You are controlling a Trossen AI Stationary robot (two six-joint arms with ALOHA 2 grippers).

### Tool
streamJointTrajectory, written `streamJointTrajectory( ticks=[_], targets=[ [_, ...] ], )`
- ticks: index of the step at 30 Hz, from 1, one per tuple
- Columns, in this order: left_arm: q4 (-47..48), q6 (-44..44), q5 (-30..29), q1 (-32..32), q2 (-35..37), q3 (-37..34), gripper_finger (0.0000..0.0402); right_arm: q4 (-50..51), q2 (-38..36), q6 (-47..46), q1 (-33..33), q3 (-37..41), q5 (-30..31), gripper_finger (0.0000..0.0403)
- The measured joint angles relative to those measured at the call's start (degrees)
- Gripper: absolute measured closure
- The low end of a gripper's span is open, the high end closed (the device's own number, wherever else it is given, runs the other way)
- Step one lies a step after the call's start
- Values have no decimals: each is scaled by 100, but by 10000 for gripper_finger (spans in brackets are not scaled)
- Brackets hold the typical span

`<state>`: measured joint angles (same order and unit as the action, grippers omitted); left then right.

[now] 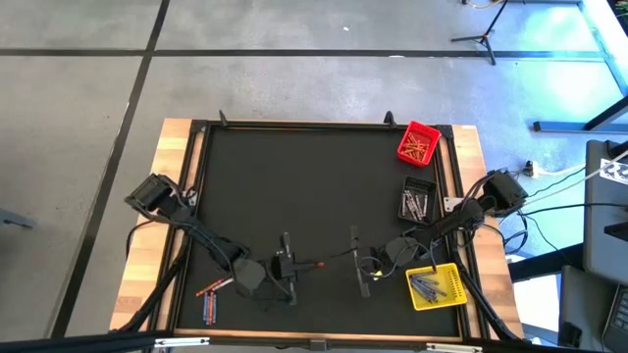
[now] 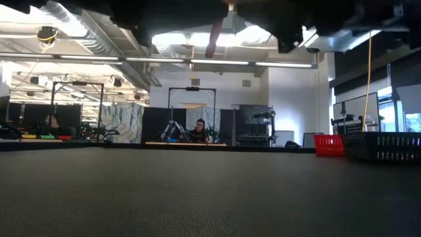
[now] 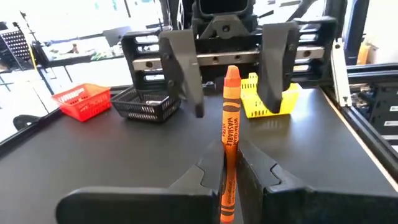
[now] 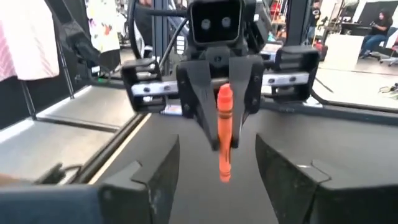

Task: Sort crayons
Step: Put the orange crayon into the red bin

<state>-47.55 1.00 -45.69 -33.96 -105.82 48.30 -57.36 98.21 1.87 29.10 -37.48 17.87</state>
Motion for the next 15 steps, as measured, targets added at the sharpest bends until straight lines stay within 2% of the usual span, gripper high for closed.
streamJointTrajectory(
  ticks=[5, 9, 15],
  targets=[
    [-38, -11, -3, -23, 0, 1, 387, 157, 198, 131, -5, -489, 4, 212],
    [-209, -163, -17, -84, 0, 1, 387, 687, 221, 179, -42, -790, -100, 230],
    [-328, -313, 24, -139, 0, 8, 387, 935, 221, 294, -42, -1014, -389, 312]
  ],
)
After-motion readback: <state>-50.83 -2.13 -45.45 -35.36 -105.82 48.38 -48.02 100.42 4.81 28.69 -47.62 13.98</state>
